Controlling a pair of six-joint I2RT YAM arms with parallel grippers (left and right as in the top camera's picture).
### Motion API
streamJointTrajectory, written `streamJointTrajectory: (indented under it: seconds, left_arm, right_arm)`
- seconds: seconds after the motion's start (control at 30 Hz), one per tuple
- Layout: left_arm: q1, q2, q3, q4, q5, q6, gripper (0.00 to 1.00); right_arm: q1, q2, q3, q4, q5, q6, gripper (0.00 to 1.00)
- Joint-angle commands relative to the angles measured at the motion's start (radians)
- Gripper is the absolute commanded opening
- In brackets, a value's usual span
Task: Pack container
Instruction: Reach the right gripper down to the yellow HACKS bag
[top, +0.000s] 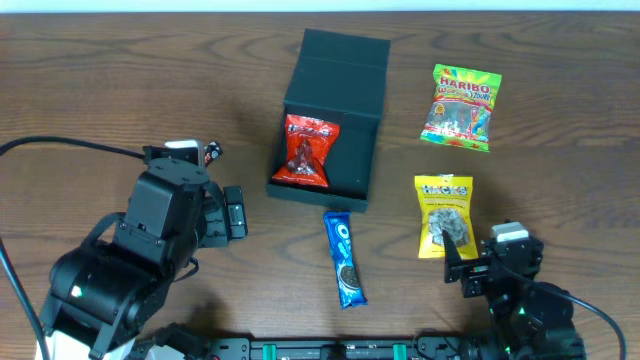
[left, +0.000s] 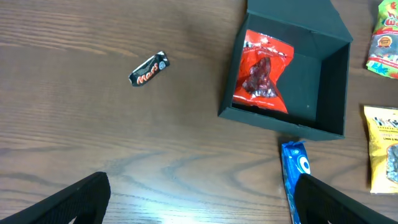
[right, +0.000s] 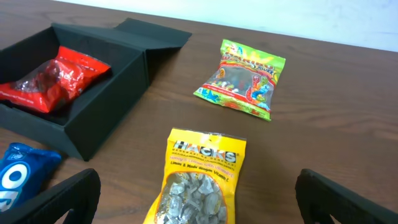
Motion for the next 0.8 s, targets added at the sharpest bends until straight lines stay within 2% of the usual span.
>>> streamJointTrajectory:
  seconds: [0.0,0.13,0.27,0.37,0.53,0.67,0.77]
  left_arm:
    - [0.000,0.001,-0.003,-0.001,-0.021,-0.014,0.95]
    - [0.000,0.001,-0.003,-0.009,-0.021,-0.045,0.95]
    - [0.000,0.001,-0.003,-0.026,-0.022,-0.057,0.95]
    - [0.000,0.001,-0.002,-0.043,-0.021,-0.057,0.95]
    - [0.000,0.001,-0.003,-0.085,-0.022,-0.059,0.95]
    - [0.000,0.001,-0.003,-0.098,-0.021,-0.059,0.95]
    - [0.000,0.001,-0.003,-0.105,-0.021,-0.059,0.95]
  right_arm:
    - [-0.006,-0.005,-0.002,0.013,-0.016,0.068,0.99]
    - [-0.006,-0.005,-0.002,0.081,0.003,0.093,0.99]
    - [-0.006,-0.004,0.004,0.156,-0.048,0.220,0.99]
    - [-0.006,0.017,0.049,0.131,-0.086,0.222,0.99]
    - [-0.006,0.218,0.269,-0.060,0.006,0.223,0.99]
    - [-0.006,0.480,0.500,-0.278,0.068,0.406,0.99]
    - [-0.006,0.657,0.627,-0.406,0.060,0.446,0.99]
